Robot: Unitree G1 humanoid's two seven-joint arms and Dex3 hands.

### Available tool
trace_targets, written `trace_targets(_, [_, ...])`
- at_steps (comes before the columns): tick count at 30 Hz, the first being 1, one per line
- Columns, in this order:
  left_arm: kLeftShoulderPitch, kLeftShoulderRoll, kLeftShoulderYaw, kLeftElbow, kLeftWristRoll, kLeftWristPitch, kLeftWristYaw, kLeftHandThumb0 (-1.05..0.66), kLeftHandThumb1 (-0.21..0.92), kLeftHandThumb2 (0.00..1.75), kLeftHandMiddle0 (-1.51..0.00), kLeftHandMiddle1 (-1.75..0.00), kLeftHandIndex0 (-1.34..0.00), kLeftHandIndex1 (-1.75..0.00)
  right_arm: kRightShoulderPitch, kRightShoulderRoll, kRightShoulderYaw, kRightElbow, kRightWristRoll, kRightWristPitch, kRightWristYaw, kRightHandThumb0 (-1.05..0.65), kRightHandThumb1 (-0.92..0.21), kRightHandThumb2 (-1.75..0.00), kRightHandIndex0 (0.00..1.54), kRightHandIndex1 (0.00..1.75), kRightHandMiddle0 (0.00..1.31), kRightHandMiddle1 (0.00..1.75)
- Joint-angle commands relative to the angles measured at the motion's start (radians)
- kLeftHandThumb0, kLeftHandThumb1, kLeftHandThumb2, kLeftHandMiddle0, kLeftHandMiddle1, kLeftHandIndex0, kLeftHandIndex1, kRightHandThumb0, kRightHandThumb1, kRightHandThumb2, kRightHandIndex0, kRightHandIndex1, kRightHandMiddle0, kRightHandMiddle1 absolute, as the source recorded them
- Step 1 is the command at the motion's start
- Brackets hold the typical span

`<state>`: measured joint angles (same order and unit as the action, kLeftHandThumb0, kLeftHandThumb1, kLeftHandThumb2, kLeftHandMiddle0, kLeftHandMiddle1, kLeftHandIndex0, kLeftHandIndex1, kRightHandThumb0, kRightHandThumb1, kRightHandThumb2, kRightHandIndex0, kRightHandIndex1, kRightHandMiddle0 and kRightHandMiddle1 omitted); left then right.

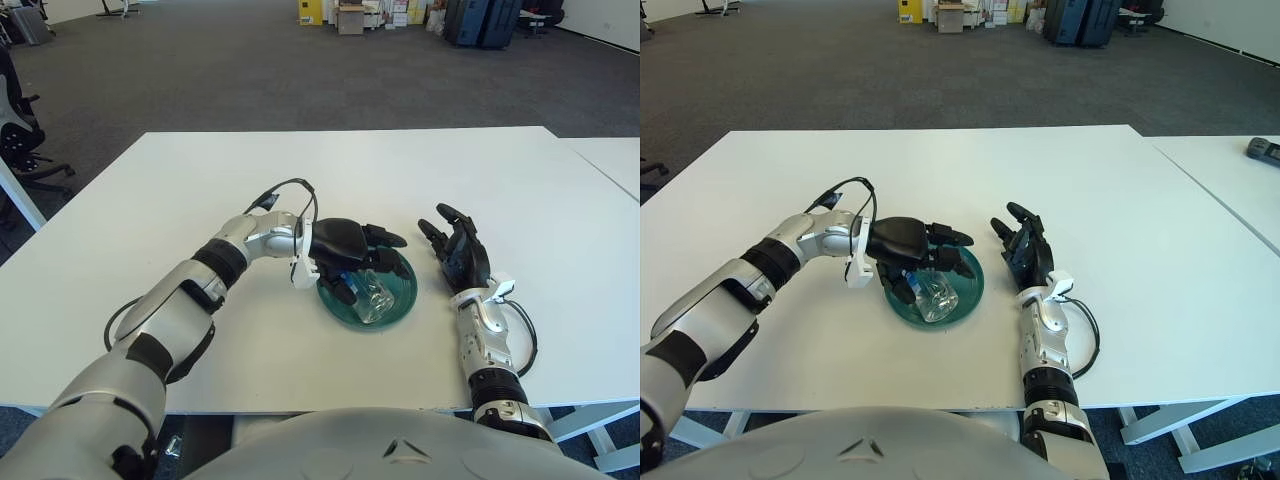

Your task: Put the bottle into the plate.

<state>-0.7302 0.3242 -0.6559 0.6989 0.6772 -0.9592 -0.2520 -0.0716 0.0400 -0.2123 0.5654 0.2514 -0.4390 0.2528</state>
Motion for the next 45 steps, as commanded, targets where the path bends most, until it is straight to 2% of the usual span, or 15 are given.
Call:
trace_targets(1, [0.008, 0.014, 0.038, -0.022, -0.029, 0.026, -0.001, -1.05, 0.92, 0.87, -0.1, -0.02, 0.0, -0.61, 0.061, 0.035, -0.004, 0.044, 0.012, 0.009, -0.011, -0.71, -0.92, -0.91, 0.35, 0.27, 0.0, 0.93])
trace_targets(4, [0.01, 0.016, 0.065, -0.041, -0.051, 0.041, -0.004, -1.05, 0.92, 0.86, -0.1, -0.02, 0.0, -0.59, 0.06, 0.034, -0.004, 0.049, 0.01, 0.011, -0.017, -0.73, -0.92, -0.91, 0.34, 0.26, 0.0, 0.93])
trace_targets(9, [0.047, 0.041, 0.154, -0.125, -0.079, 0.102, 0.044, -1.05, 0.92, 0.81, -0.13, -0.02, 0.0, -0.61, 0.052, 0.035, -0.004, 0.065, 0.008, 0.001, -0.024, -0.79, -0.92, -0.92, 0.4, 0.25, 0.01, 0.99])
trace_targets(16, [0.079, 0.043, 0.213, -0.181, -0.033, 0.163, 0.139, -1.05, 0.92, 0.76, -0.16, -0.03, 0.0, -0.65, 0.048, 0.023, 0.005, 0.082, -0.015, -0.022, -0.022, -0.82, -0.92, -0.95, 0.45, 0.28, 0.0, 1.0])
trace_targets(21, [0.095, 0.035, 0.244, -0.172, -0.044, 0.186, 0.194, -1.05, 0.92, 0.72, -0.22, -0.05, 0.0, -0.71, 0.047, 0.016, 0.007, 0.089, -0.033, -0.028, -0.029, -0.84, -0.92, -0.98, 0.47, 0.29, 0.0, 1.01])
trace_targets(25, [0.129, -0.001, 0.313, -0.113, -0.139, 0.232, 0.237, -1.01, 0.92, 0.73, -0.34, -0.1, 0.0, -0.87, 0.043, 0.009, 0.003, 0.1, -0.034, -0.028, -0.022, -0.86, -0.92, -0.99, 0.47, 0.3, 0.0, 1.02])
trace_targets(27, [0.159, -0.024, 0.347, -0.115, -0.211, 0.272, 0.218, -0.99, 0.92, 0.73, -0.4, -0.12, 0.0, -0.94, 0.041, 0.006, 0.001, 0.105, -0.032, -0.029, -0.019, -0.87, -0.92, -0.99, 0.46, 0.3, 0.0, 1.02])
trace_targets(29, [0.2, -0.057, 0.399, -0.094, -0.335, 0.317, 0.177, -0.96, 0.92, 0.72, -0.43, -0.13, 0.0, -0.98, 0.038, 0.004, 0.0, 0.111, -0.03, -0.031, -0.016, -0.88, -0.92, -1.0, 0.47, 0.3, 0.0, 1.02])
trace_targets(34, [0.245, -0.131, 0.502, -0.038, -0.547, 0.369, 0.131, -0.88, 0.92, 0.71, -0.48, -0.15, -0.02, -1.03, 0.033, 0.0, -0.006, 0.121, -0.022, -0.036, -0.006, -0.88, -0.92, -1.0, 0.48, 0.32, 0.0, 1.02])
trace_targets(37, [0.256, -0.176, 0.586, 0.076, -0.674, 0.35, 0.099, -0.81, 0.92, 0.73, -0.46, -0.14, -0.01, -1.02, 0.033, -0.002, -0.011, 0.122, -0.016, -0.033, -0.001, -0.88, -0.92, -1.0, 0.49, 0.33, 0.0, 1.02])
trace_targets(40, [0.256, -0.184, 0.621, 0.142, -0.711, 0.323, 0.082, -0.78, 0.92, 0.75, -0.42, -0.12, 0.0, -0.97, 0.032, -0.003, -0.014, 0.122, -0.013, -0.03, 0.003, -0.88, -0.92, -1.0, 0.49, 0.33, 0.0, 1.03])
trace_targets(45, [0.3, -0.188, 0.653, 0.151, -0.711, 0.337, 0.112, -0.77, 0.92, 0.8, -0.34, -0.07, 0.0, -0.81, 0.031, -0.002, -0.021, 0.117, -0.001, -0.003, 0.004, -0.87, -0.92, -0.99, 0.46, 0.33, 0.0, 1.02])
